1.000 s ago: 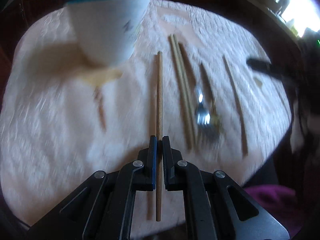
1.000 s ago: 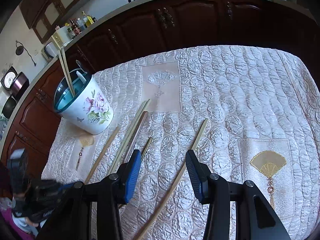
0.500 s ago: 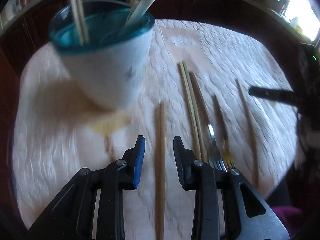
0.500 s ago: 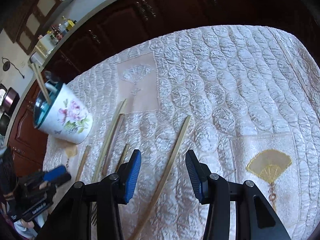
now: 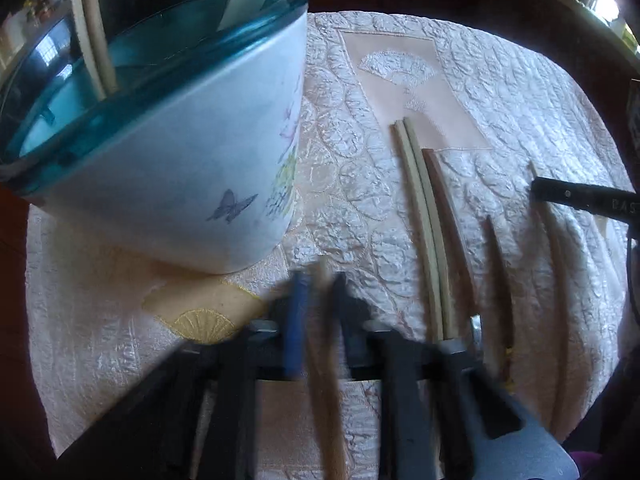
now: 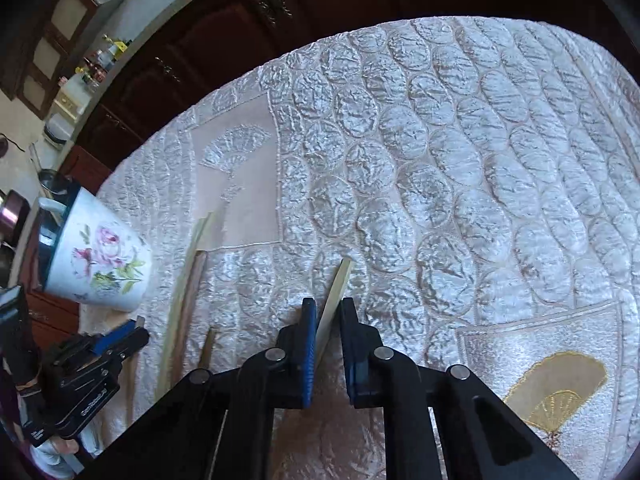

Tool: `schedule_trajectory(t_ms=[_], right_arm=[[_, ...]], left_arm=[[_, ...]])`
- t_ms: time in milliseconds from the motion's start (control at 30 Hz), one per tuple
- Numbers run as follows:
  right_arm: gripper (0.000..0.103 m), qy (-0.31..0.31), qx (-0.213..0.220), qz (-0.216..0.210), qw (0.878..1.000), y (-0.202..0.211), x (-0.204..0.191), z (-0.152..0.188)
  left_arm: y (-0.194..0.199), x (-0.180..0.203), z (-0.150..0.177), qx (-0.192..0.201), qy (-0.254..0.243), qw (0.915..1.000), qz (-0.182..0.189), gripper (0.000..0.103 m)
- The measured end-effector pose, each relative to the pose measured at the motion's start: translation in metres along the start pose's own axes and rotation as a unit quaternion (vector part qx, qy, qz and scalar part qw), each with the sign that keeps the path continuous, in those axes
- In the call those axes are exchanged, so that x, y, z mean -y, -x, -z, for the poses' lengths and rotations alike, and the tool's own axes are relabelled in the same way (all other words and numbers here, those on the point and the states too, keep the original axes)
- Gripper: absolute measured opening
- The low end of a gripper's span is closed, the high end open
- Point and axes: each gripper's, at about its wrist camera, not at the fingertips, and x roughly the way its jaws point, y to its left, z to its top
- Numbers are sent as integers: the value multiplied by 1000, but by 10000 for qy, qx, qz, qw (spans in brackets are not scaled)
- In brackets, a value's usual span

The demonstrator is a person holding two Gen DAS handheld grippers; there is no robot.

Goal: Organize utensils
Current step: 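Grasp a wooden chopstick with the left tool while the right tool grasps another chopstick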

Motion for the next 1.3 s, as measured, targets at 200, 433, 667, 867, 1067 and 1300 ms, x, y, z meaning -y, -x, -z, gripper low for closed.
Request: schedule_trajectory(t_ms=[200, 433, 667, 867, 1067, 1300], right_arm=[[7, 364, 329, -289, 9984, 40, -19, 3], [6, 826, 823, -601, 9914, 95, -54, 10], [5, 1406, 1192, -683, 9805, 134, -90, 11], [39, 1269, 602, -237, 9898, 92, -81, 6], [23, 1203, -120, 261, 9923, 12, -69, 9], [5, 1074, -223, 277, 9936, -12, -60, 0]], left_arm=[[36, -26, 2, 230, 405, 9965, 695, 7], [104, -59, 10, 801, 717, 9875, 1149, 7], [168, -77, 21, 1377, 673, 9806, 1223, 6], [198, -85, 26, 1630, 739, 9758, 1258, 6], [206, -76, 29, 1710, 707, 9750, 1231, 7], [214, -81, 30, 1808, 835, 9723, 1226, 6]])
